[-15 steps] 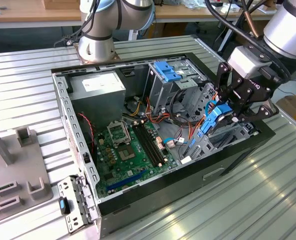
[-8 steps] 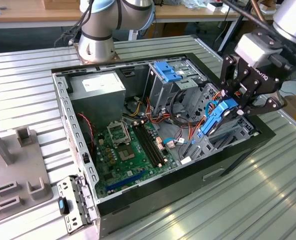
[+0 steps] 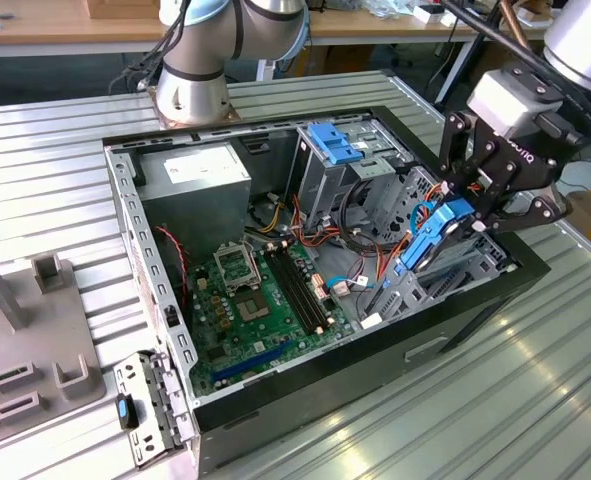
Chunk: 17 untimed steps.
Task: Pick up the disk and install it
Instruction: 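Insert the disk into the insertion slot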
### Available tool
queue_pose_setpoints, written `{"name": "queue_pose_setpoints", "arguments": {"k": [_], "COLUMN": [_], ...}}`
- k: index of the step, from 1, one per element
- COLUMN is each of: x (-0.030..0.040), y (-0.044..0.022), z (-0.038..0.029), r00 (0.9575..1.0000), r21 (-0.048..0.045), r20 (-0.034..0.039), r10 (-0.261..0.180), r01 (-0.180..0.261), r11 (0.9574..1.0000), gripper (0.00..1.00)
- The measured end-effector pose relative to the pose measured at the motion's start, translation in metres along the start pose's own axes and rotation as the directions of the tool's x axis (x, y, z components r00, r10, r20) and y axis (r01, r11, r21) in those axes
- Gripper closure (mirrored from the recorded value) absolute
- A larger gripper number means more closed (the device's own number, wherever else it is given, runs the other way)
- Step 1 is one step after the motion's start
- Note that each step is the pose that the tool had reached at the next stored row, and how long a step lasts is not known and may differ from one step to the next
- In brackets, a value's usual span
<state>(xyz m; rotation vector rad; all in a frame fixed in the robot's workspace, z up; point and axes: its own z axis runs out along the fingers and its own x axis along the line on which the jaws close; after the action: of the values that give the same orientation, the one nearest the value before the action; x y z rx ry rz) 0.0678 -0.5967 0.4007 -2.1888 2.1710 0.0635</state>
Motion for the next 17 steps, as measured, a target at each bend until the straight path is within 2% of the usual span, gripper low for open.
{"name": "queue_pose_setpoints", "arguments": {"k": [1,2,3,5,7,8,17], "x": [-0.0001,-0.0005,-0.0015,-0.0027,-0.0032,-0.0034,-0.0034], "y": [0.0,-0.0001,-0.0002,-0.0005,-0.0005,-0.0006,-0.0005], "z": [-0.0007,-0.0066,-0.0207,-0.0379,-0.0455,-0.0483,-0.0483], "r00": [1.0,1.0,1.0,1.0,1.0,1.0,1.0], "r21": [0.0001,0.0,0.0,0.0,0.0,0.0,0.0], "r20": [-0.0001,0.0,-0.0002,-0.0002,0.0,-0.0002,0.0005], "r10": [0.0,0.0,0.0,0.0,0.0,0.0,0.0], "r01": [0.0,0.0,0.0,0.0,0.0,0.0,0.0], "r11": [1.0,1.0,1.0,1.0,1.0,1.0,1.0], "gripper": [0.64,0.64,0.64,0.64,0.64,0.64,0.64]}}
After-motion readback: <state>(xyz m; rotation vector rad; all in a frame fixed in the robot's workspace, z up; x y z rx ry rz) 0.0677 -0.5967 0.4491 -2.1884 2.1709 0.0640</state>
